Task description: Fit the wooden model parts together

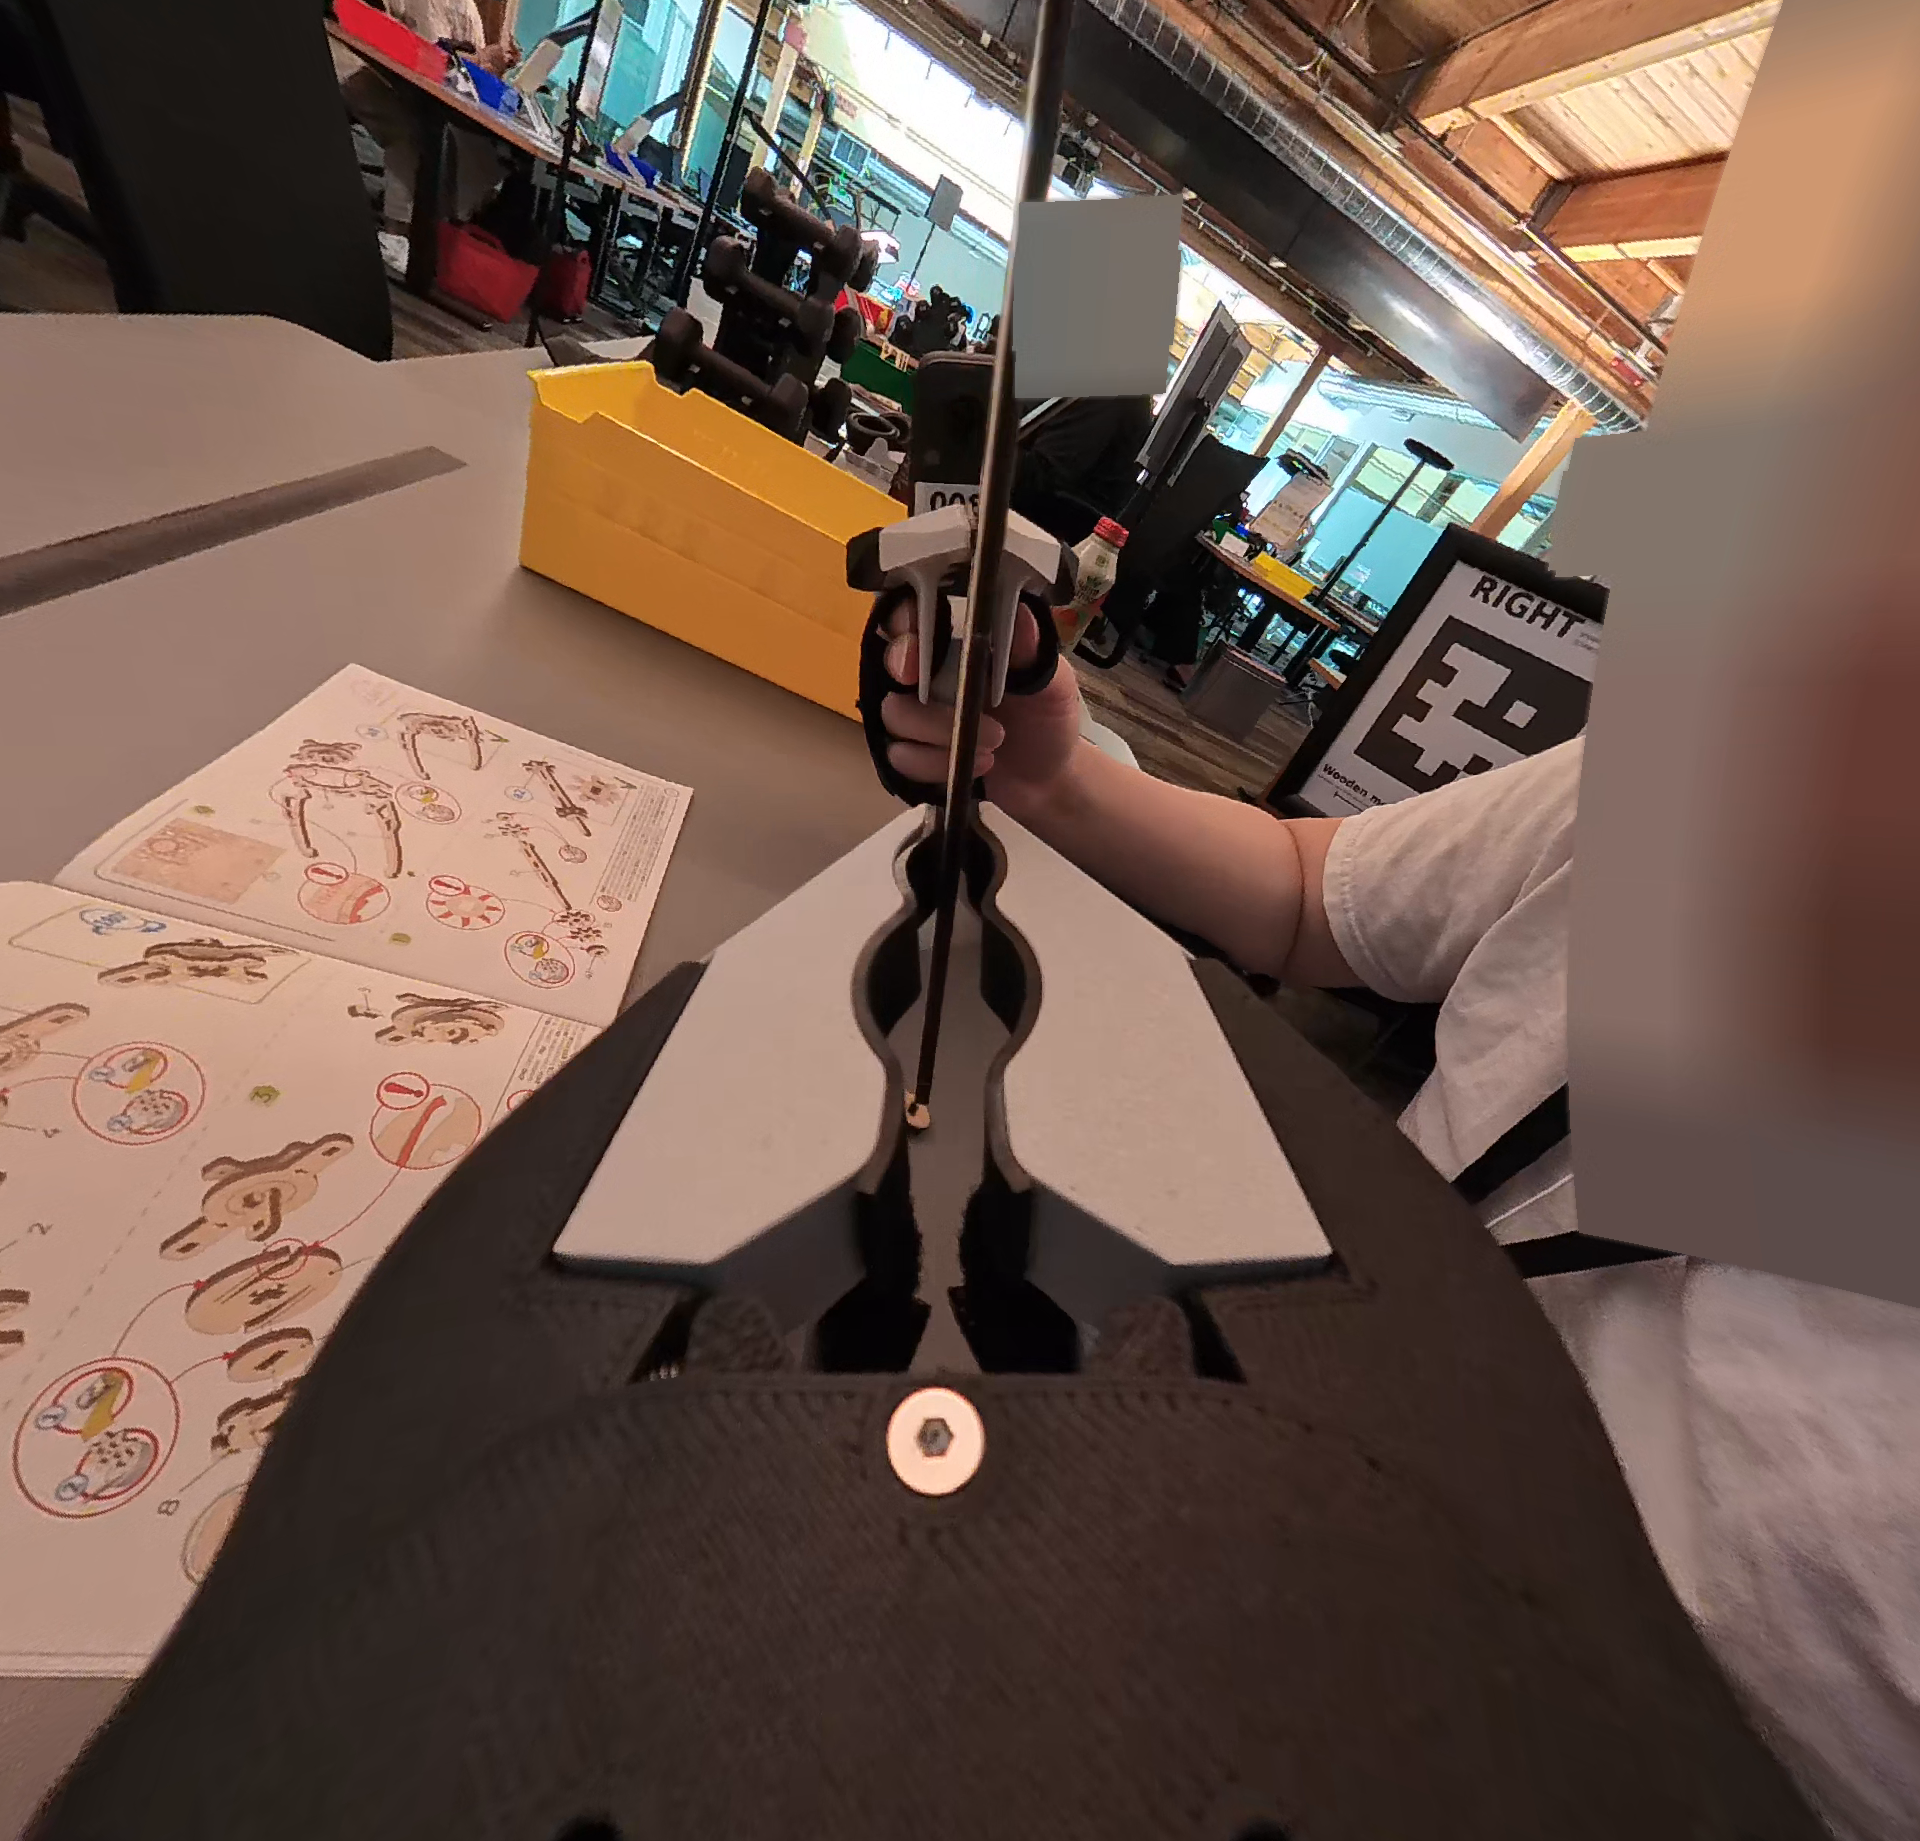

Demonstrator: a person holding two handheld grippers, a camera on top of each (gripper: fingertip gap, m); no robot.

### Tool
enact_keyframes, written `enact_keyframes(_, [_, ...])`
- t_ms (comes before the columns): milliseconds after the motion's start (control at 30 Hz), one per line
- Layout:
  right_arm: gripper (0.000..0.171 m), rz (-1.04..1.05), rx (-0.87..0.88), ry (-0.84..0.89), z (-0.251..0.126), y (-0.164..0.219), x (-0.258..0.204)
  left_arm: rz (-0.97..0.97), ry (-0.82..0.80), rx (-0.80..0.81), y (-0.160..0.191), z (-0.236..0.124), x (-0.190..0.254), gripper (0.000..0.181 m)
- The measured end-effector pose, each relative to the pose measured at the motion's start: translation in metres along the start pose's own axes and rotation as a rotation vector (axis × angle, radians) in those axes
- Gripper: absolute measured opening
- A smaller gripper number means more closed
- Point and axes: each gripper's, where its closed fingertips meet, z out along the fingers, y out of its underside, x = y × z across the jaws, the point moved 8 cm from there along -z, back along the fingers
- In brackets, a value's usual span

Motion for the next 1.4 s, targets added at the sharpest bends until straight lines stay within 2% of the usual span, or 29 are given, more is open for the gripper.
enact_keyframes(300, [0.001, -0.013, 0.005, 0.002, 0.000, 0.000, -0.001, 0.008, -0.002, 0.004, -0.001, 0.000, 0.001, 0.001])
enact_keyframes(933, [0.001, 0.098, 0.002, 0.045, -0.001, 0.004, 0.011, -0.046, -0.009, 0.013, -0.001, -0.002, -0.004, 0.000])
enact_keyframes(1400, [0.001, 0.202, -0.021, 0.118, -0.004, 0.013, 0.025, -0.162, -0.052, 0.017, 0.002, -0.004, -0.017, 0.000])
